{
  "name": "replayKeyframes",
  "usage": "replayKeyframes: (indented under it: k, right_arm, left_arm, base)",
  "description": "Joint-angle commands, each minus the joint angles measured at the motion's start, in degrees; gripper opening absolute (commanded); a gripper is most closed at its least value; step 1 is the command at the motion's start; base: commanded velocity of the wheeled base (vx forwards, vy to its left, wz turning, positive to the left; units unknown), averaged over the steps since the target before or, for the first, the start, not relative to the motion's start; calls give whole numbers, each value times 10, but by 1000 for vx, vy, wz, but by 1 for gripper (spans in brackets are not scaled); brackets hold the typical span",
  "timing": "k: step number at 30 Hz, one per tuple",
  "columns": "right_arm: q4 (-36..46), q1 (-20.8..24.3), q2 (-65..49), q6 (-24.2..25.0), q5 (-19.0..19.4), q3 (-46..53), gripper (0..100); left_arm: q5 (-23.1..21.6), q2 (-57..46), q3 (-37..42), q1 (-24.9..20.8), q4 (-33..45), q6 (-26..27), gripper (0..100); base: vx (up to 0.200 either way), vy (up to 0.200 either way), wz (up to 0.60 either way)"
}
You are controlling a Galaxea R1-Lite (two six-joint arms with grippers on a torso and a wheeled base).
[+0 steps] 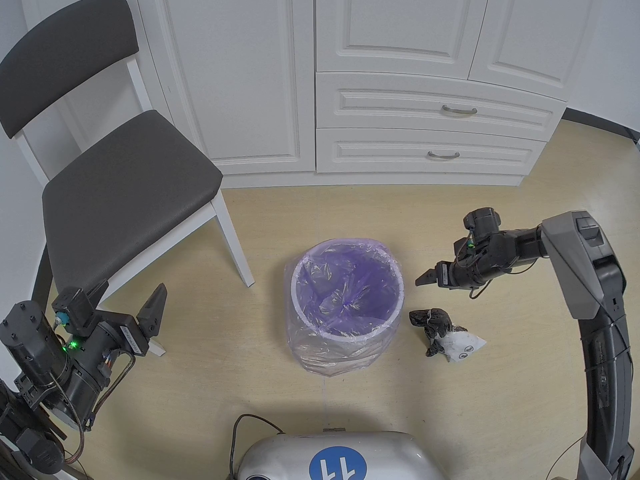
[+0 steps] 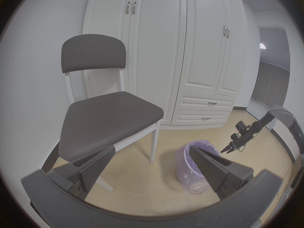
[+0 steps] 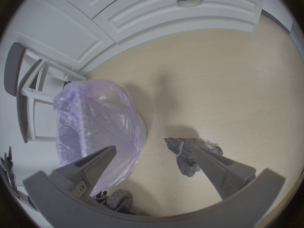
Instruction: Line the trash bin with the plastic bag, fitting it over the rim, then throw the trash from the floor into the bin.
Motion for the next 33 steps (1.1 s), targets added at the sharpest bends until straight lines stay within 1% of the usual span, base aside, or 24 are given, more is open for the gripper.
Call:
replayKeyframes:
  k: [1,6,12,17,21,28,33]
  right_arm:
    - [0,-19,-76,-34,3,49,100]
    - [0,-25,-89,-38,3,54,100]
    - [0,-31,-132,-39,5,80,100]
    - [-1,-30,-170,-41,5,106,100]
    - [-6,-30,-198,-55,6,132,100]
    - [-8,-30,-229,-59,7,156,100]
    - [-9,-30,-253,-60,31,175,100]
  left_arm:
    - [2,7,10,0,0,1,100]
    - [2,9,10,0,0,2,100]
    - [30,27,10,-2,0,3,100]
    - [31,36,8,-15,0,2,100]
    - [32,42,4,-29,0,3,100]
    - [32,43,7,-36,0,3,100]
    - [35,44,10,-39,0,4,100]
  base:
    - [0,0,0]
    - [0,0,0]
    - [0,0,0]
    - [0,0,0]
    - [0,0,0]
    - [0,0,0]
    - [0,0,0]
